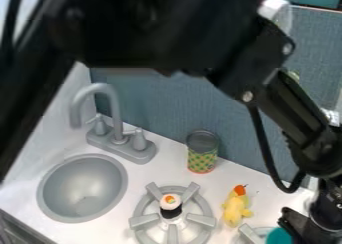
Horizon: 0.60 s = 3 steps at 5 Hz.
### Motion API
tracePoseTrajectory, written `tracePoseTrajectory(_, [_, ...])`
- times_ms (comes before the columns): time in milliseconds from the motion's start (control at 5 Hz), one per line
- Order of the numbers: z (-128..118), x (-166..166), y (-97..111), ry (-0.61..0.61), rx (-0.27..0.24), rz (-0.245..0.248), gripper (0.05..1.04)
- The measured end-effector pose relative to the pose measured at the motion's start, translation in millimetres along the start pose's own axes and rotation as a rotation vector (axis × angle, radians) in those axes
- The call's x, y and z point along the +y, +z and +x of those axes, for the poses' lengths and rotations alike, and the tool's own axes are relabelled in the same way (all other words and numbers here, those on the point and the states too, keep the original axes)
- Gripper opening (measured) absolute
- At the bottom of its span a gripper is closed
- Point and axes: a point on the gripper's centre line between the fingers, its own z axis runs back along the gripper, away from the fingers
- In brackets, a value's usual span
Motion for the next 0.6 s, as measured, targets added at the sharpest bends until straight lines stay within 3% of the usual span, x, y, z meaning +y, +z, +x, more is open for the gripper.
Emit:
tracePoseTrajectory(400, [0,7,-10,0.020,0.051,0.051,0.091])
tracePoseTrajectory(600, [1,5,-18,0.015,0.083,0.048,0.092])
